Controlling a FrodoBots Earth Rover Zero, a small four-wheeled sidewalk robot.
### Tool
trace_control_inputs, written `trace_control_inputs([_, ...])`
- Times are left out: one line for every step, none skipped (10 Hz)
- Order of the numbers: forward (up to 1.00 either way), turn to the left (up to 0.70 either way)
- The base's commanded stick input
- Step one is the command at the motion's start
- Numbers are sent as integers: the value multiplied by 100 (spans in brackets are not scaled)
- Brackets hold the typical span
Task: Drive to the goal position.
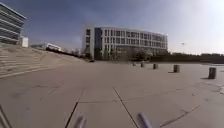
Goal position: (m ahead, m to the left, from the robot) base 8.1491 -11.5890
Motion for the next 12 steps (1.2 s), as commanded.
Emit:
trace_control_inputs([70, -35])
trace_control_inputs([70, -35])
trace_control_inputs([70, -35])
trace_control_inputs([70, -35])
trace_control_inputs([70, -35])
trace_control_inputs([70, -35])
trace_control_inputs([70, -35])
trace_control_inputs([70, -35])
trace_control_inputs([70, -35])
trace_control_inputs([70, -35])
trace_control_inputs([70, -35])
trace_control_inputs([70, -35])
